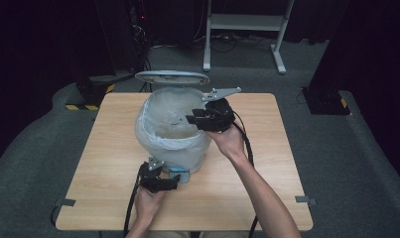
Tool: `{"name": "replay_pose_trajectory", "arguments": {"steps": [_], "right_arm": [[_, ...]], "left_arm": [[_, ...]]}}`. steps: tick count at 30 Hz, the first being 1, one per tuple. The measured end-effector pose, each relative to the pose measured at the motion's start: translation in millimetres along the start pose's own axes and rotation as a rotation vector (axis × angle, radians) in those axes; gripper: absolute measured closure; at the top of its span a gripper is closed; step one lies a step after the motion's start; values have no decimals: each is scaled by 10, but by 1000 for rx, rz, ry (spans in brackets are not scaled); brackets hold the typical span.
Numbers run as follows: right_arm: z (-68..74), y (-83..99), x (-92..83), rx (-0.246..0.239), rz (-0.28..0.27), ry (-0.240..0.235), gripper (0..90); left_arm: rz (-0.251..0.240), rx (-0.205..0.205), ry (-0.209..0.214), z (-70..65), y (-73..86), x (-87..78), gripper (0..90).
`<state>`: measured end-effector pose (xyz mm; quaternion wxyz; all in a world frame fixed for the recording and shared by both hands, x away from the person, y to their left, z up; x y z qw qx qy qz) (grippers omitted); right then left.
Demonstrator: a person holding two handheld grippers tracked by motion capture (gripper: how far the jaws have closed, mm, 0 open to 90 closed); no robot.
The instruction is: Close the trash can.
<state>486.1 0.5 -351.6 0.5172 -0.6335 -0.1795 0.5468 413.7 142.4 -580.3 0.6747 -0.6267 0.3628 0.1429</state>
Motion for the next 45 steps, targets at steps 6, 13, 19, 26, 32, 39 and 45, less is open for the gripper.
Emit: {"name": "replay_pose_trajectory", "arguments": {"steps": [6, 13, 19, 26, 32, 39, 45], "right_arm": [[5, -22, -184, 0, -64, 5, 510], [-9, 47, -338, 10, -97, 18, 472], [-65, 173, -487, 33, -137, 30, 471], [-113, 402, -684, 51, -163, 61, 474], [-189, 733, -768, 88, -164, 97, 474], [-268, 1051, -805, 134, -159, 118, 473], [-289, 1309, -787, 162, -136, 144, 472]], "left_arm": [[0, 1, 0, 0, 0, 0, 27], [0, 0, 0, 0, 0, 0, 27], [0, -1, 0, -1, 0, 0, 27], [0, 1, -1, 1, 0, 0, 27], [-1, -5, 2, -5, -1, 0, 27], [-1, -4, 1, -4, -1, 1, 27], [-1, -5, 1, -5, 0, -1, 28]]}}
Point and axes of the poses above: each handheld gripper's, and its own axes: x roughly forward along the jaws, y roughly out of its underside, z roughly to its left, the point moved 8 cm from there along x, roughly forward along the jaws, and after that the axes turned 7 degrees about -y, right-handed, at the moved point
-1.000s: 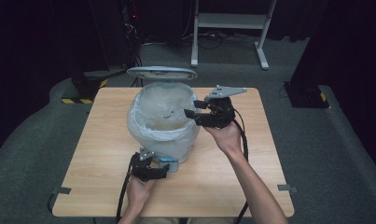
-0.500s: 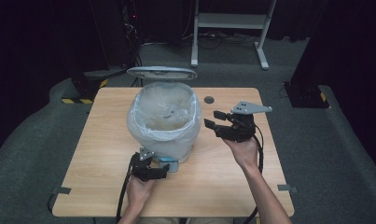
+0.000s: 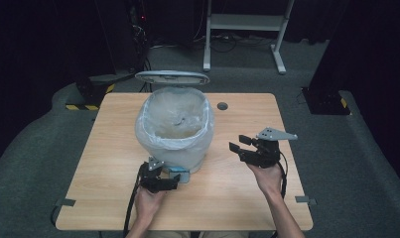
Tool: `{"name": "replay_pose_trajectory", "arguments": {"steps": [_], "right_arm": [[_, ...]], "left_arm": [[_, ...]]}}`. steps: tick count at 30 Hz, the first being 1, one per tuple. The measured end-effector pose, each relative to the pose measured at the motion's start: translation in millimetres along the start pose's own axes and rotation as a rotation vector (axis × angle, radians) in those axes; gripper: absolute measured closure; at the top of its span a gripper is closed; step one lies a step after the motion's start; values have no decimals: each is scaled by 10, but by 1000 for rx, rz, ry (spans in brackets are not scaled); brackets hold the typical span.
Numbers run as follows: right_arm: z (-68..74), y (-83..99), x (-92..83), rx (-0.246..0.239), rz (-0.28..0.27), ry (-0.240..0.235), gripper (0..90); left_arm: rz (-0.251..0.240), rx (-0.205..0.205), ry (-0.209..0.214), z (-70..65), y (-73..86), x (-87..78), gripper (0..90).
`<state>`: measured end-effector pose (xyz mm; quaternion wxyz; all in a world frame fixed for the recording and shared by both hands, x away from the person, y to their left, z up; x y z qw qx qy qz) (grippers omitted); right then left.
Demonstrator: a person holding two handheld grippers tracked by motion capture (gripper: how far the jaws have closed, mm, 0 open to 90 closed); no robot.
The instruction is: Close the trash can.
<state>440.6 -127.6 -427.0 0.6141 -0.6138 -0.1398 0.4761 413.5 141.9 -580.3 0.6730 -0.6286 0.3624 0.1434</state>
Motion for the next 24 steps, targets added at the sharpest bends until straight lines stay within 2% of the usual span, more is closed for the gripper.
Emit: {"name": "replay_pose_trajectory", "arguments": {"steps": [8, 14, 18, 24], "right_arm": [[-165, 451, 46, 55, 46, 56, 471], [-264, 761, 124, 71, 95, 105, 469], [-325, 923, 167, 86, 115, 129, 468], [-385, 1054, 195, 94, 126, 154, 467]], "left_arm": [[-1, 1, 0, 1, -1, -1, 29], [-2, 0, 0, 1, -1, -2, 28], [-2, 0, 0, 0, -1, -2, 29], [-2, 1, -2, 0, -1, -2, 29]]}}
Point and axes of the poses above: each handheld gripper's, and its own axes: x roughly forward along the jaws, y roughly out of its underside, z roughly to its left, the point moved 8 cm from there along x, roughly forward along the jaws, and after that the axes turned 7 degrees about -y, right-handed, at the moved point
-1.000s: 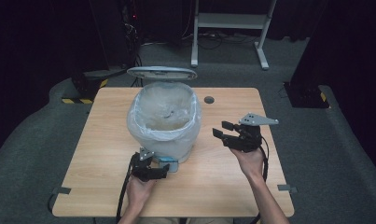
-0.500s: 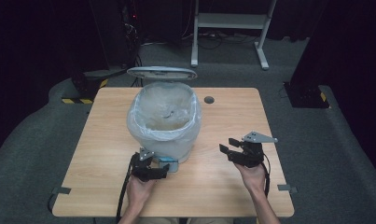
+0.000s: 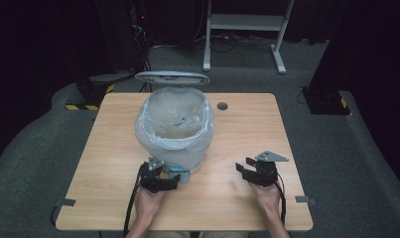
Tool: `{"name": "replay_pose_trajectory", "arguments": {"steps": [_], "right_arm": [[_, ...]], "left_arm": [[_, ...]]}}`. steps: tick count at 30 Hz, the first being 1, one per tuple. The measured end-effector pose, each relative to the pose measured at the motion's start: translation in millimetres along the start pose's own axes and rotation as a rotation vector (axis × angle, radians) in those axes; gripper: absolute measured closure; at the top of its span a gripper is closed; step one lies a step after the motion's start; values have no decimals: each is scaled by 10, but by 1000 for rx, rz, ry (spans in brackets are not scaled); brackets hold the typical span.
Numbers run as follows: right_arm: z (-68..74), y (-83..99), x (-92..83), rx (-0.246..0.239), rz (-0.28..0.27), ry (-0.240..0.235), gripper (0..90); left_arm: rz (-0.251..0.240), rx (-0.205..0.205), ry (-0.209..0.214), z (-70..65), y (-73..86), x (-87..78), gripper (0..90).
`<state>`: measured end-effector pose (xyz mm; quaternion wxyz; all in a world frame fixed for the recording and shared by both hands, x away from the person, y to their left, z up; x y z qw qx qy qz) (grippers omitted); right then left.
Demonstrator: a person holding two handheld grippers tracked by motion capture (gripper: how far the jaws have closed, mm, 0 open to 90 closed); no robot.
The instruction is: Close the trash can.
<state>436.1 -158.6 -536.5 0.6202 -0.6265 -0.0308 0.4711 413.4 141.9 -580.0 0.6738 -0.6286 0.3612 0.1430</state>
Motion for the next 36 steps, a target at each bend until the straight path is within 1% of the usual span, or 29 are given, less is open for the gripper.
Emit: {"name": "replay_pose_trajectory", "arguments": {"steps": [6, 16, 18, 21, 24, 25, 29, 32, 34, 36], "right_arm": [[-38, 83, 35, 5, 14, 22, 466], [-45, 156, 135, -32, 64, 65, 458], [-54, 173, 157, -37, 66, 70, 457], [-77, 235, 197, -25, 83, 78, 451], [-97, 290, 226, -27, 99, 90, 446], [-105, 307, 234, -27, 114, 95, 433], [-98, 313, 241, -49, 126, 106, 410], [-79, 318, 256, -85, 141, 131, 390], [-90, 317, 258, -73, 142, 136, 370], [-92, 315, 260, -72, 142, 140, 365]], "left_arm": [[0, 0, 0, 0, 0, 0, 29], [-5, -3, -5, -3, 0, -7, 32], [-5, -2, -4, -2, 2, -8, 33], [-2, -5, 4, -3, 6, -11, 33], [-3, -7, 6, -2, 6, -12, 33], [-4, -9, 8, -5, 5, -12, 33], [-12, -7, 4, -9, 3, -26, 36], [-24, 0, -6, -18, -3, -45, 40], [-28, -4, -7, -21, -1, -54, 45], [-30, -8, -4, -29, 1, -58, 49]]}}
Point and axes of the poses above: each handheld gripper's, and its own axes: x roughly forward along the jaws, y roughly out of its underside, z roughly to its left, the point moved 8 cm from there along x, roughly forward along the jaws, and after that the axes turned 7 degrees about -y, right-handed, at the moved point
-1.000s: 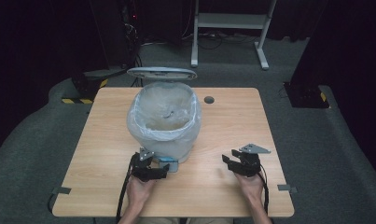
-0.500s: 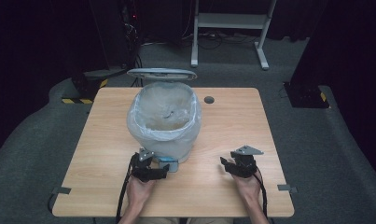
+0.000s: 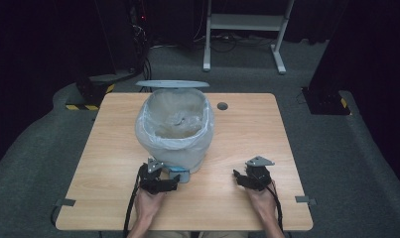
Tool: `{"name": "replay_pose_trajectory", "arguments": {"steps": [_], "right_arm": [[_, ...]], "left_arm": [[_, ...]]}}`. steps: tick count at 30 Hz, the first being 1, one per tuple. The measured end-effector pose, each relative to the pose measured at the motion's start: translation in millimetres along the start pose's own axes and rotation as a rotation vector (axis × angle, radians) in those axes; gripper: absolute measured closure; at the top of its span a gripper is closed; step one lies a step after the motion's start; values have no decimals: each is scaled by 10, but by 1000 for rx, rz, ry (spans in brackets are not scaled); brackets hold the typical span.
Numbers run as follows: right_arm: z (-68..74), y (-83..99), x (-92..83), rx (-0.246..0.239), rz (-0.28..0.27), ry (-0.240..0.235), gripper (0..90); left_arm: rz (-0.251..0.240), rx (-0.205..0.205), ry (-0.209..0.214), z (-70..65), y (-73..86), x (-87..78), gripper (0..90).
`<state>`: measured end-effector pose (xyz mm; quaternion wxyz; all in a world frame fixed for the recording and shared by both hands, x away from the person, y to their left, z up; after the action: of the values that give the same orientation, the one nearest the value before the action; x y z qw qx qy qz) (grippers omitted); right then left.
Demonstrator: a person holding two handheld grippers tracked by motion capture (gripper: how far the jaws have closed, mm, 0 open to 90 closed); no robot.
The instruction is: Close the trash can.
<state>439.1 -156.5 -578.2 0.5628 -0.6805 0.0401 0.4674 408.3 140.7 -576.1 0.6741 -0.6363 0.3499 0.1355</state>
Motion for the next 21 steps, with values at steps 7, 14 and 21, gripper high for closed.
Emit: {"name": "replay_pose_trajectory", "arguments": {"steps": [7, 14, 21], "right_arm": [[-3, -1, 2, 4, 0, 5, 356], [-2, -1, 1, 5, 0, 5, 356], [-3, 0, 2, 4, 0, 6, 354]], "left_arm": [[3, 6, 9, -9, 7, -31, 58], [-19, -14, 31, 3, -43, -84, 55], [-18, -4, 27, 10, -69, -107, 56]]}}
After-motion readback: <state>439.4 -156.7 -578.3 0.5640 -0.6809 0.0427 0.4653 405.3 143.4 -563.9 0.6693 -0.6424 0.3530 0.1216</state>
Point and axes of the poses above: each handheld gripper's, and its own axes: x roughly forward along the jaws, y roughly out of its underside, z roughly to its left, the point moved 8 cm from there along x, roughly forward along the jaws, and after that the axes turned 7 degrees about -y, right-handed, at the moved point
